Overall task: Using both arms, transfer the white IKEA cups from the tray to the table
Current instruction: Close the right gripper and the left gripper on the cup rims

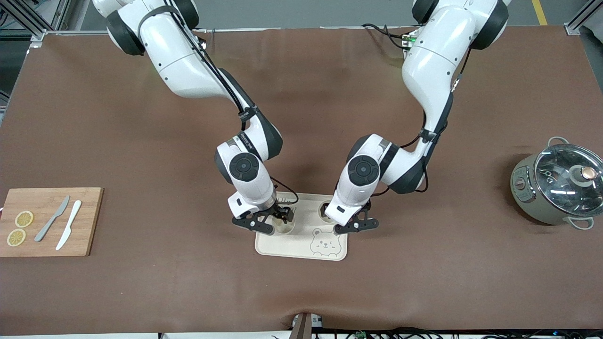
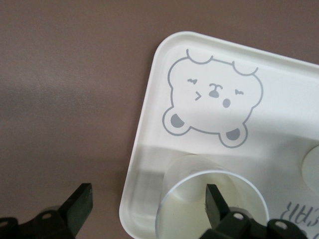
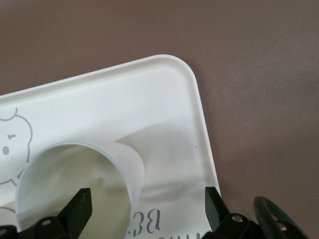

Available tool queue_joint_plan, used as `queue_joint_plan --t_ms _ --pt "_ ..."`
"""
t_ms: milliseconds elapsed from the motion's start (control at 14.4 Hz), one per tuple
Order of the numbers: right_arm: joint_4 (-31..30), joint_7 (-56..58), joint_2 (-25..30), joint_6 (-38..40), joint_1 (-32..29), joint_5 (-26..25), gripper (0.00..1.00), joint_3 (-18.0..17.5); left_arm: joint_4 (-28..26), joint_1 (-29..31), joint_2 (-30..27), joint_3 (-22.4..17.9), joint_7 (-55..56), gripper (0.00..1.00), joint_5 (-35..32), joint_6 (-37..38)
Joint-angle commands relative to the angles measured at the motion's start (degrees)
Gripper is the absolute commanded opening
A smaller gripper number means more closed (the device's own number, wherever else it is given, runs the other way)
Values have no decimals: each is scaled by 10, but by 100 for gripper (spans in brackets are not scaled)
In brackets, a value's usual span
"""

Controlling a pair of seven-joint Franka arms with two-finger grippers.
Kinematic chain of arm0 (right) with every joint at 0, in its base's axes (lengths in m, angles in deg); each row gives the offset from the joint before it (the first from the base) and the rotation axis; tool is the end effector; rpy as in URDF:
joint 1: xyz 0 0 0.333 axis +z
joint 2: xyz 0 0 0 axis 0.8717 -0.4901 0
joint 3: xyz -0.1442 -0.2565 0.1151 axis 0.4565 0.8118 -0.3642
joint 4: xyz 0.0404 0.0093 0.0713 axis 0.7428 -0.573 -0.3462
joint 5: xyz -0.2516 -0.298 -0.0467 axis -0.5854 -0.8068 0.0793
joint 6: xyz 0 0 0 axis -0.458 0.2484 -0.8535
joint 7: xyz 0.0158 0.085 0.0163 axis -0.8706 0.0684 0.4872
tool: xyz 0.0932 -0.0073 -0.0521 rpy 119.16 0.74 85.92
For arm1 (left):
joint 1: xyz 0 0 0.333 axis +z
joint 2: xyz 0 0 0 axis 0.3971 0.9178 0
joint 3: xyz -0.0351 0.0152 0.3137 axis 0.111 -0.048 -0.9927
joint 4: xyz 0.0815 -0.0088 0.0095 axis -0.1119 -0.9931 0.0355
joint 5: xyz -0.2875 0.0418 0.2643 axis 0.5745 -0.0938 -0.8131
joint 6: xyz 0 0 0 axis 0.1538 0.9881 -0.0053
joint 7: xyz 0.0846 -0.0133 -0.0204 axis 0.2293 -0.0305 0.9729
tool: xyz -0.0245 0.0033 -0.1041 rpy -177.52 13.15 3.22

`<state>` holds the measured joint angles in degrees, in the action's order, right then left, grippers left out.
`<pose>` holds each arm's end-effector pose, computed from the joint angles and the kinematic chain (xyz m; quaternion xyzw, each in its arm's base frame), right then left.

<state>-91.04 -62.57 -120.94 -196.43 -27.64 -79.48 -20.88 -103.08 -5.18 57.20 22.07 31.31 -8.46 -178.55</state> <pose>0.6488 0.4103 0.2172 -0.9850 0.1456 -0.0753 0.0546 0.6408 -0.4023 0.2254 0.9963 0.0717 0.0401 0.0246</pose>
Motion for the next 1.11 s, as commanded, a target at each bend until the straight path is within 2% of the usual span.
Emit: queue_joint_plan --t_ms 0,139,277,416,485,554,623,693,1039 --pt "9 -17 -7 -4 6 -13 100 6 1 -3 5 -2 17 100 -14 -13" --pt "9 -17 -7 -4 6 -13 100 5 1 -3 6 -2 19 100 -8 -13" --pt "9 -17 -7 -3 4 -12 63 5 1 -3 7 -2 19 100 -11 -13" --pt "9 -17 -7 -3 3 -11 31 5 2 -3 12 -2 19 100 -14 -13" --pt "10 -16 -7 -3 3 -11 18 5 2 -4 12 -2 20 93 -7 -13" --pt "10 -16 -7 -3 3 -11 10 5 2 -4 11 -1 22 67 -5 -13" --pt "9 -16 -7 -3 2 -11 5 5 1 -4 11 -1 40 22 -1 -13" --pt "9 -16 -7 -3 2 -12 0 5 1 -4 12 -1 62 0 0 -12" --pt "9 -16 -7 -3 2 -12 0 5 1 -4 16 -1 68 0 -4 -12"
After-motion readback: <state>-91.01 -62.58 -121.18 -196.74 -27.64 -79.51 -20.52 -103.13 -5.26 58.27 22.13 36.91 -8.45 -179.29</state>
